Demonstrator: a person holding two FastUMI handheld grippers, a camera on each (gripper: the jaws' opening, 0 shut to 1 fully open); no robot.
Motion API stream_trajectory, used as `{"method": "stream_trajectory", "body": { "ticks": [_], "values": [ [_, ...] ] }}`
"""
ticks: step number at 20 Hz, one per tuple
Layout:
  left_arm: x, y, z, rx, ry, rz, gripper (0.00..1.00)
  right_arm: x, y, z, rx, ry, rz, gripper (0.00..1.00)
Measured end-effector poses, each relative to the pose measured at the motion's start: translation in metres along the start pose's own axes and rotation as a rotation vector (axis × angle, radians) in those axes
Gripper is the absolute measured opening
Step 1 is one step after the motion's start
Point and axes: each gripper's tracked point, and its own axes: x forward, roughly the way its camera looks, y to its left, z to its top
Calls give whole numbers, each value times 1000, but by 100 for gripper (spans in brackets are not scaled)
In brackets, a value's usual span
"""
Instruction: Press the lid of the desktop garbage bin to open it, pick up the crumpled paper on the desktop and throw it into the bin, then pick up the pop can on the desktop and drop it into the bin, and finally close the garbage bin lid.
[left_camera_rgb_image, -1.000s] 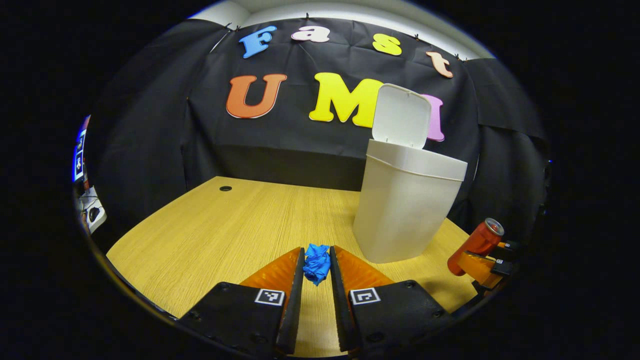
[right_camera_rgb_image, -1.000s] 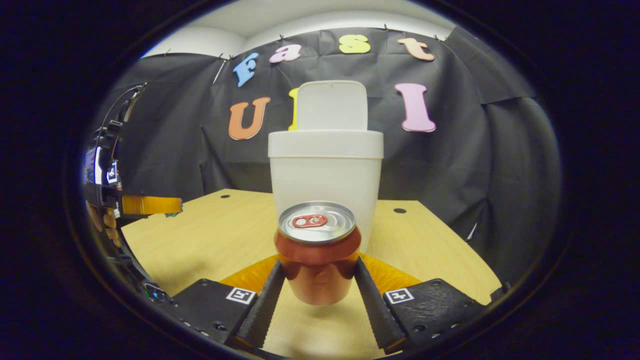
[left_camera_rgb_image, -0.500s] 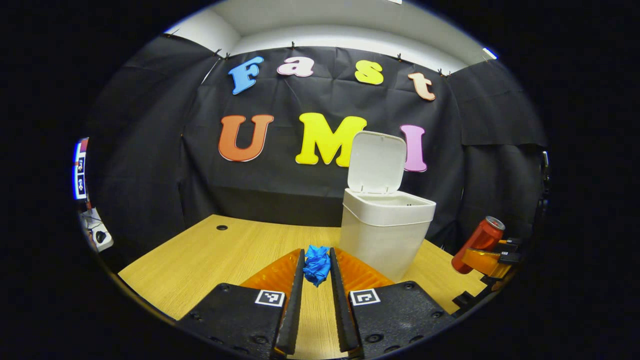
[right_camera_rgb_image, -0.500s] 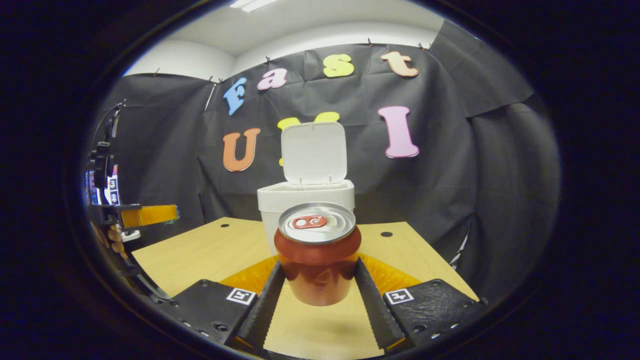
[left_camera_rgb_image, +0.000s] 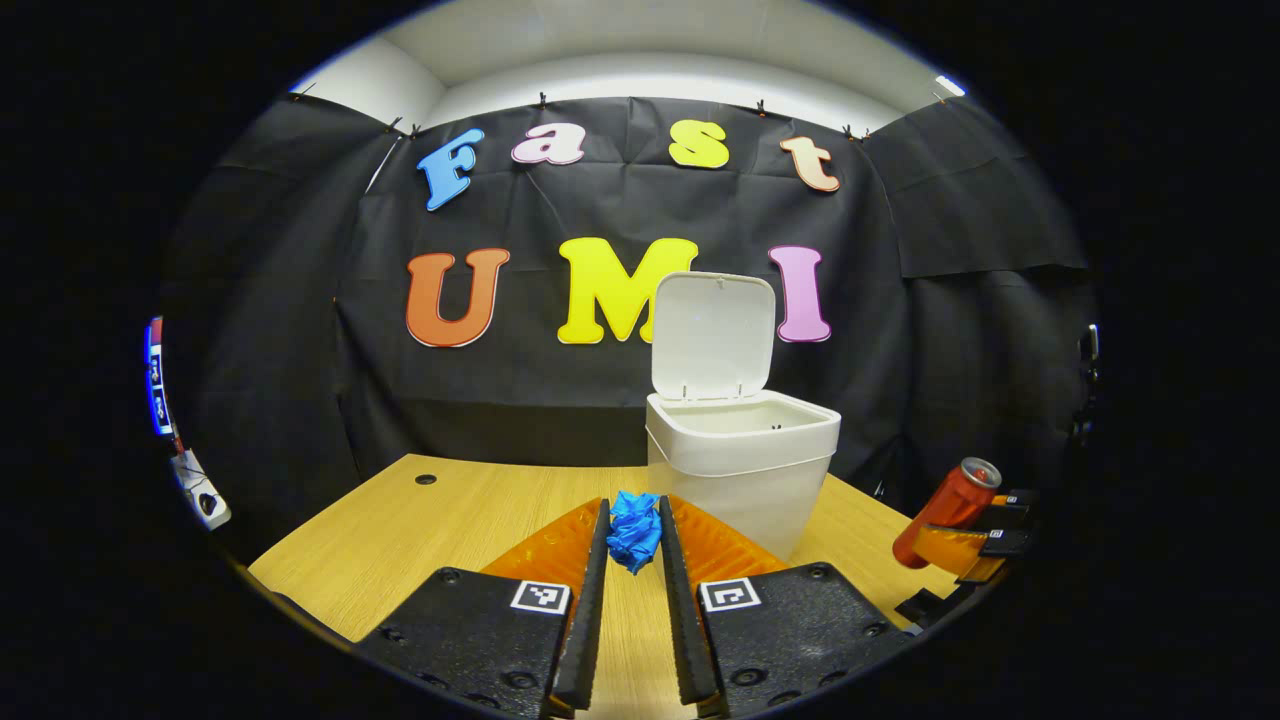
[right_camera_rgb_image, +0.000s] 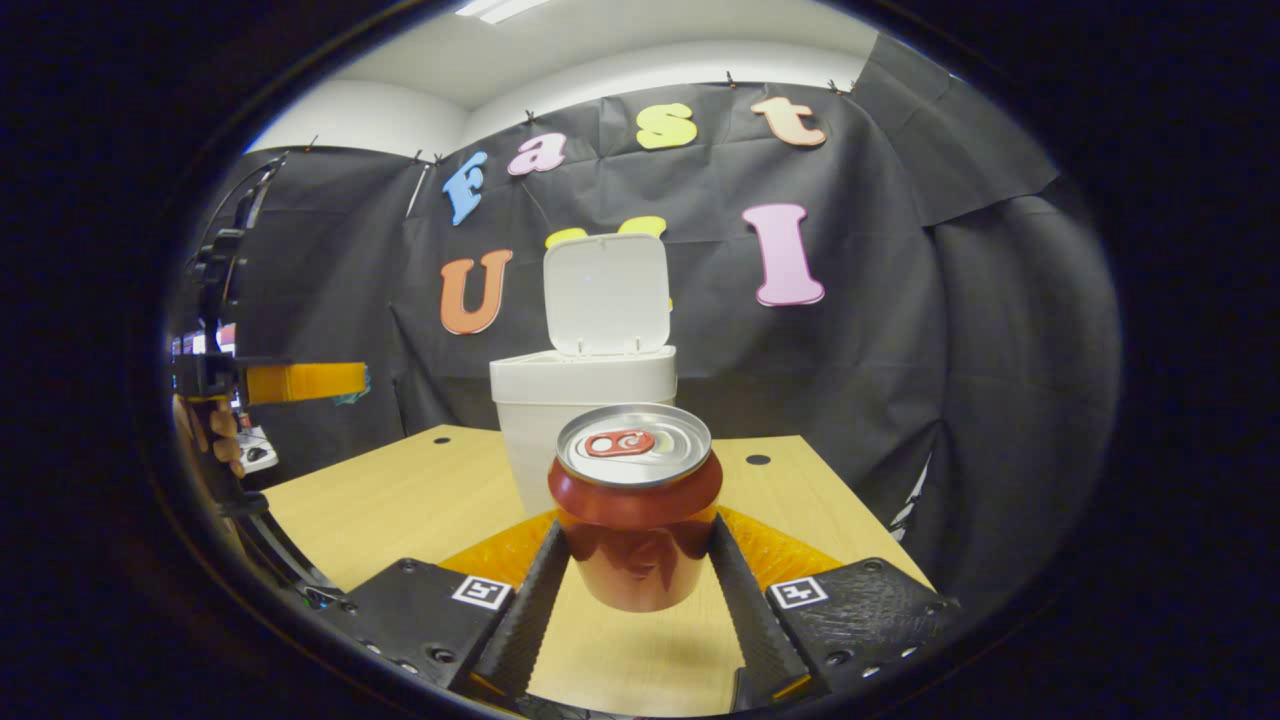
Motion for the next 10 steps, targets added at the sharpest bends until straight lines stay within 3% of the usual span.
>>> {"method": "stream_trajectory", "body": {
  "ticks": [5,10],
  "values": [
    [45,-21,18,-20,14,-38,33,4,-21,-11,-7,-1,-20,79],
    [102,-44,50,-10,-59,-88,33,-6,-43,-24,-12,-9,-23,78]
  ]
}}
